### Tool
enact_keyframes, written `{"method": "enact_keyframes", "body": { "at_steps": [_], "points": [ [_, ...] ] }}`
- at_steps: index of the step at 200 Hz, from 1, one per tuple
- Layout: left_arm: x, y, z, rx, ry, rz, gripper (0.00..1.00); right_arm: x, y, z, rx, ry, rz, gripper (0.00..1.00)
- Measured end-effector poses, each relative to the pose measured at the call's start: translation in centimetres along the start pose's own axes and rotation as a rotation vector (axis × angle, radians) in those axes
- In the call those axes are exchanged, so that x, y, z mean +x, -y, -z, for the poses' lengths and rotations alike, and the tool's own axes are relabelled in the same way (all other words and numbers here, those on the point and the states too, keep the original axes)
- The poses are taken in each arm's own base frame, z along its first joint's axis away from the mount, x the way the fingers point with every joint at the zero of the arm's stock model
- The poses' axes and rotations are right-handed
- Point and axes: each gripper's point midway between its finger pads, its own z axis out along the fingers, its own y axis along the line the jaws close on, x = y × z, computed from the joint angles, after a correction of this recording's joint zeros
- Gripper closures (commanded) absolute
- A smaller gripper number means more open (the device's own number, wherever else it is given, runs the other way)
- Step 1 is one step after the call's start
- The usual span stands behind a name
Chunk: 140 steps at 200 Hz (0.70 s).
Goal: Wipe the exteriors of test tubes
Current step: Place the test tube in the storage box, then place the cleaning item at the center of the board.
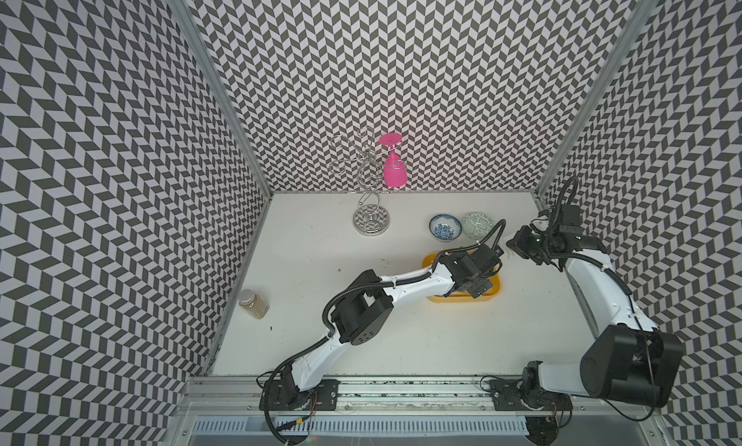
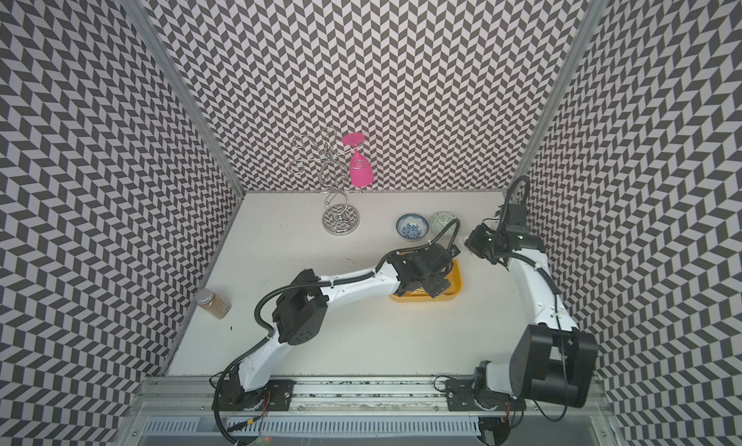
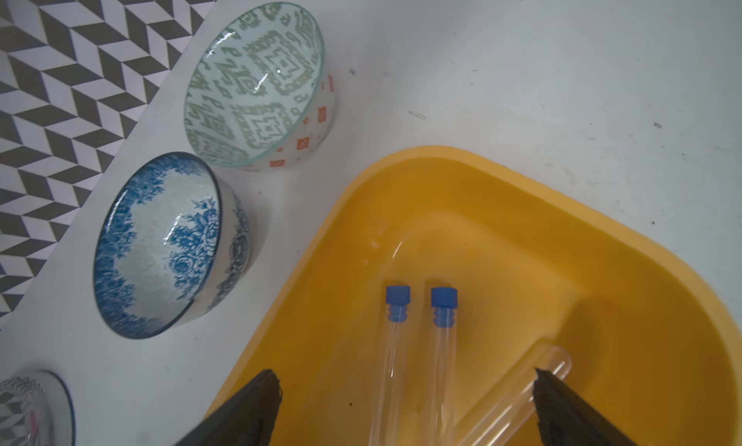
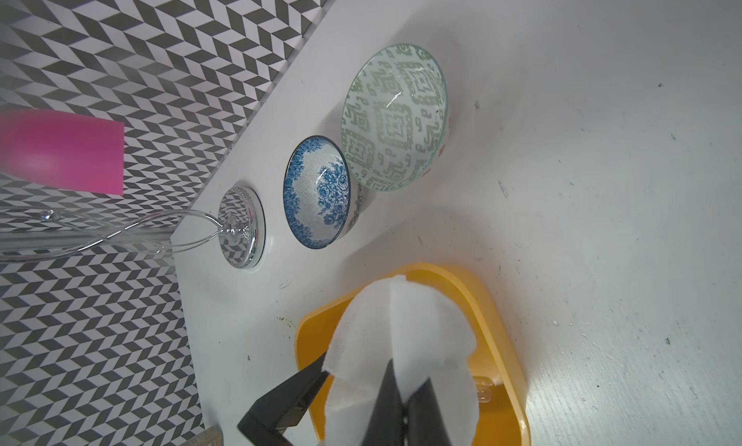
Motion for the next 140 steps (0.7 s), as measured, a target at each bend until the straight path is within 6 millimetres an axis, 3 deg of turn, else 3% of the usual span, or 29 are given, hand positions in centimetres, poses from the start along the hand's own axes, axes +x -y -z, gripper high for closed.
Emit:
{"method": "enact_keyframes", "body": {
  "at_steps": [13,29,51,72,92,101,113,124,138,140],
  "points": [
    [-0.5,-1.4,2.2,-0.007,0.012,0.05,0.0,0.1,-0.5,-0.2,-0.012,-0.001,0.015,1.0],
    [-0.7,-4.1,6.3,-0.029,0.038,0.126,0.0,0.2,-1.6,-0.8,-0.019,-0.012,0.05,1.0],
    [0.1,-11.0,12.7,-0.109,0.098,0.304,0.03,2.2,-6.3,-3.2,-0.062,-0.081,0.181,1.0],
    [4.1,-19.8,16.9,-0.231,0.122,0.533,0.07,5.9,-12.8,-5.9,-0.139,-0.167,0.349,1.0],
    [11.4,-26.3,18.9,-0.357,0.072,0.734,0.08,9.8,-17.5,-8.4,-0.196,-0.247,0.478,1.0],
    [14.3,-27.4,19.4,-0.396,0.033,0.785,0.08,11.5,-19.0,-9.5,-0.215,-0.283,0.526,0.88],
    [16.7,-27.1,19.8,-0.409,-0.012,0.811,0.08,13.7,-20.5,-10.9,-0.231,-0.344,0.581,0.54],
    [17.6,-26.4,20.0,-0.4,-0.037,0.817,0.07,15.3,-21.5,-12.5,-0.231,-0.394,0.627,0.35],
    [18.2,-25.7,20.1,-0.386,-0.053,0.828,0.06,17.1,-22.4,-14.3,-0.225,-0.441,0.674,0.22],
    [18.2,-25.7,20.1,-0.386,-0.053,0.83,0.06,17.4,-22.5,-14.5,-0.223,-0.447,0.681,0.08]
  ]
}}
